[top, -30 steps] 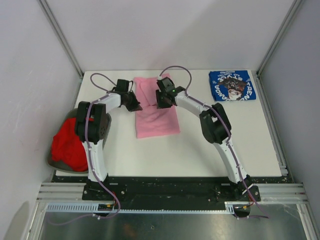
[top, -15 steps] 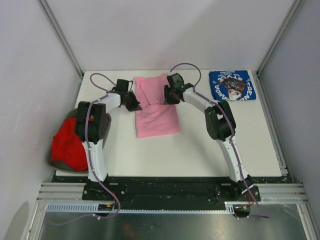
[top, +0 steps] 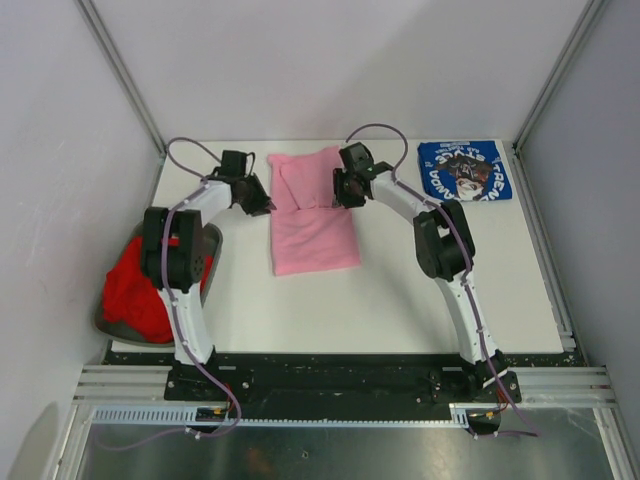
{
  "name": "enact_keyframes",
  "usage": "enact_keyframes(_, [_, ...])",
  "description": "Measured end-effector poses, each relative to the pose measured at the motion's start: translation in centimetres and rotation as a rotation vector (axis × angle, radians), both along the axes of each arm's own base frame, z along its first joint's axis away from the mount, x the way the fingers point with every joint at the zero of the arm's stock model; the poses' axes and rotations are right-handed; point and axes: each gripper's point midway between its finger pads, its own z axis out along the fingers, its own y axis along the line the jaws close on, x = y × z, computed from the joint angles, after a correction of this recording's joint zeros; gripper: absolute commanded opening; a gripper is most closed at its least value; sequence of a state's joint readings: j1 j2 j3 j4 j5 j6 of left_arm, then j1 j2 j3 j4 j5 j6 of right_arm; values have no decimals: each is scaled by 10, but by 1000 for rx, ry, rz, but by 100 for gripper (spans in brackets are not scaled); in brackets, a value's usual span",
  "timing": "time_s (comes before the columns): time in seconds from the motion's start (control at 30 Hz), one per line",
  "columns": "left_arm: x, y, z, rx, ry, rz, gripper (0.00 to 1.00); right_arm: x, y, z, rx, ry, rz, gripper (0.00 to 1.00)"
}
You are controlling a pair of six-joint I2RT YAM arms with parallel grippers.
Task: Fold and stack the t-shirts
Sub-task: Fold the folded rectangular tshirt in 1/3 of the way, then grab one side of the 2/3 rectangular tshirt with both arms
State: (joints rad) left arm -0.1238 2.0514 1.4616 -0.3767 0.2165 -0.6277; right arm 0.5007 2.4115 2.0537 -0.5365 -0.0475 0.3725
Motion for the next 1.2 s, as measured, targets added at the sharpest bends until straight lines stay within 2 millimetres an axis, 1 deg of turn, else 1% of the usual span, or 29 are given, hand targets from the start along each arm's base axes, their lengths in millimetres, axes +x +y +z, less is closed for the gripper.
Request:
enact_keyframes(0.1, [-2, -1, 31, -9, -59, -2, 22, -4, -5, 10, -11, 6, -9, 45])
enact_keyframes(0.13, [-7, -2, 46, -13, -89, -5, 17, -5, -6, 17, -7, 5, -18, 45])
enact_keyframes(0.17, [-13, -4, 56, -19, -104, -6, 13, -7, -8, 23, -2, 1, -24, 45])
enact_keyframes(0.2, [-21, -7, 68, -26, -127, -9, 10, -11, -10, 32, 7, -4, -30, 44])
enact_keyframes(0.27, [-43, -17, 82, -44, -148, -18, 6, -21, -14, 45, 21, -6, -41, 44])
enact_keyframes(0.33, [-64, -29, 85, -57, -146, -37, 5, -36, -19, 54, 38, -1, -48, 43])
enact_keyframes(0.37, [-77, -36, 81, -63, -133, -51, 4, -44, -21, 57, 52, 2, -52, 42])
enact_keyframes(0.43, [-100, -48, 63, -70, -80, -73, 3, -63, -24, 55, 74, 24, -53, 42])
enact_keyframes(0.5, [-117, -56, 43, -70, -23, -88, 2, -82, -25, 43, 89, 65, -51, 41])
enact_keyframes(0.53, [-126, -58, 31, -67, 11, -92, 1, -91, -26, 34, 89, 90, -52, 41])
enact_keyframes(0.6, [-138, -59, 10, -61, 68, -89, 1, -106, -29, 14, 84, 141, -56, 40])
enact_keyframes(0.7, [-150, -55, -13, -49, 128, -73, 1, -129, -36, -13, 61, 215, -62, 40])
enact_keyframes(0.73, [-152, -54, -19, -47, 139, -65, 1, -133, -35, -15, 71, 224, -63, 40])
enact_keyframes(0.77, [-155, -53, -23, -46, 147, -59, 1, -133, -36, -13, 76, 215, -67, 40])
enact_keyframes(1.0, [-155, -53, -25, -58, 117, -56, 4, -145, -43, -15, 80, 210, -76, 40])
enact_keyframes(1.13, [-158, -52, -21, -61, 105, -58, 6, -152, -48, -15, 68, 210, -81, 40])
enact_keyframes(1.2, [-161, -51, -17, -65, 92, -58, 6, -155, -50, -15, 61, 210, -83, 40])
